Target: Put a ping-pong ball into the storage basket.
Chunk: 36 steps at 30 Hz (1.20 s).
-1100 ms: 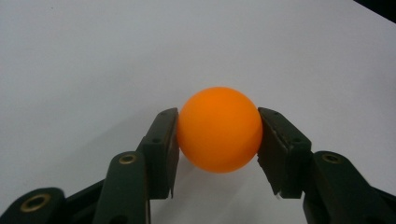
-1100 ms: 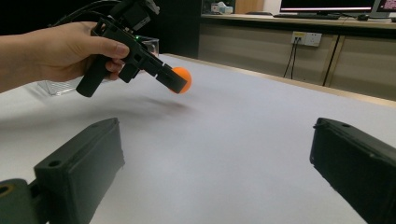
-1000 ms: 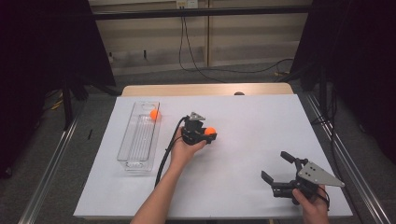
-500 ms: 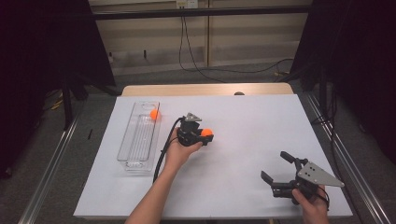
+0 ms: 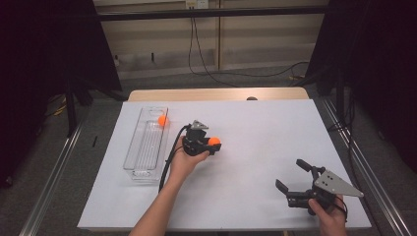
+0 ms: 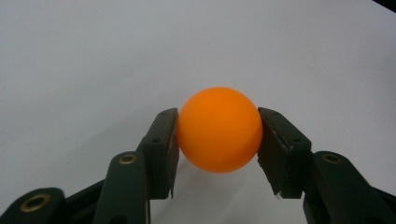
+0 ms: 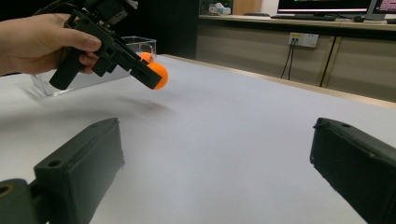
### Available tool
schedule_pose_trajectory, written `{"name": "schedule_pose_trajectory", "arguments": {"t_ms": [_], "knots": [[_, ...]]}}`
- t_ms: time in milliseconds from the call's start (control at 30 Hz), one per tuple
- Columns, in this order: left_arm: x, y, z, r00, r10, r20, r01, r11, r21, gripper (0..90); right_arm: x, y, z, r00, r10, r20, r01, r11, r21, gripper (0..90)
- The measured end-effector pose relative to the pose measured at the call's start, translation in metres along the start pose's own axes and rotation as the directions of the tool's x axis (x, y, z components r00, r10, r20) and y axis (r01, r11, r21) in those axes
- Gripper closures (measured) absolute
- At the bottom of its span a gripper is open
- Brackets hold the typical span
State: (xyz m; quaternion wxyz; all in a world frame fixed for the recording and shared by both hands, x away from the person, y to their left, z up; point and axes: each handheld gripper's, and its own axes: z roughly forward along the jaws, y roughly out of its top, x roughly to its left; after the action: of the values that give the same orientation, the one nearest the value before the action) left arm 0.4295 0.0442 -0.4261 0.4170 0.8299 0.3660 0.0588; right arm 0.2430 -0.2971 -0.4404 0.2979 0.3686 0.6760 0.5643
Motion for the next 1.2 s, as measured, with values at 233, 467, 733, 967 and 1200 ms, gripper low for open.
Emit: {"name": "schedule_pose_trajectory", "arguments": {"t_ms": [233,467,733,967,1200], "knots": [[0.004,-0.001,-0.009,0.9999,0.01,-0.014,-0.01,0.9999,0.003,50.9,0.0,0.0,0.0,1.0,0.002,0.003,-0.002,1.0,0.002,2.1],[0.008,-0.003,-0.01,0.9997,0.001,-0.025,-0.001,1.0,0.005,50.9,0.0,-0.001,0.0,1.0,0.002,0.006,-0.002,1.0,0.002,2.1],[0.008,-0.003,-0.013,0.9997,0.003,-0.025,-0.003,1.0,0.006,50.9,0.0,0.0,-0.001,1.0,-0.001,0.005,0.001,1.0,0.001,2.1],[0.007,-0.003,-0.017,0.9994,0.009,-0.033,-0.009,0.9999,-0.004,50.9,0.0,0.0,-0.001,1.0,0.0,0.008,0.0,1.0,-0.003,2.1],[0.011,-0.003,-0.021,0.9995,0.0,-0.033,-0.001,1.0,-0.01,50.9,0.0,0.0,-0.001,1.0,0.003,0.009,-0.003,1.0,-0.006,2.1]]}}
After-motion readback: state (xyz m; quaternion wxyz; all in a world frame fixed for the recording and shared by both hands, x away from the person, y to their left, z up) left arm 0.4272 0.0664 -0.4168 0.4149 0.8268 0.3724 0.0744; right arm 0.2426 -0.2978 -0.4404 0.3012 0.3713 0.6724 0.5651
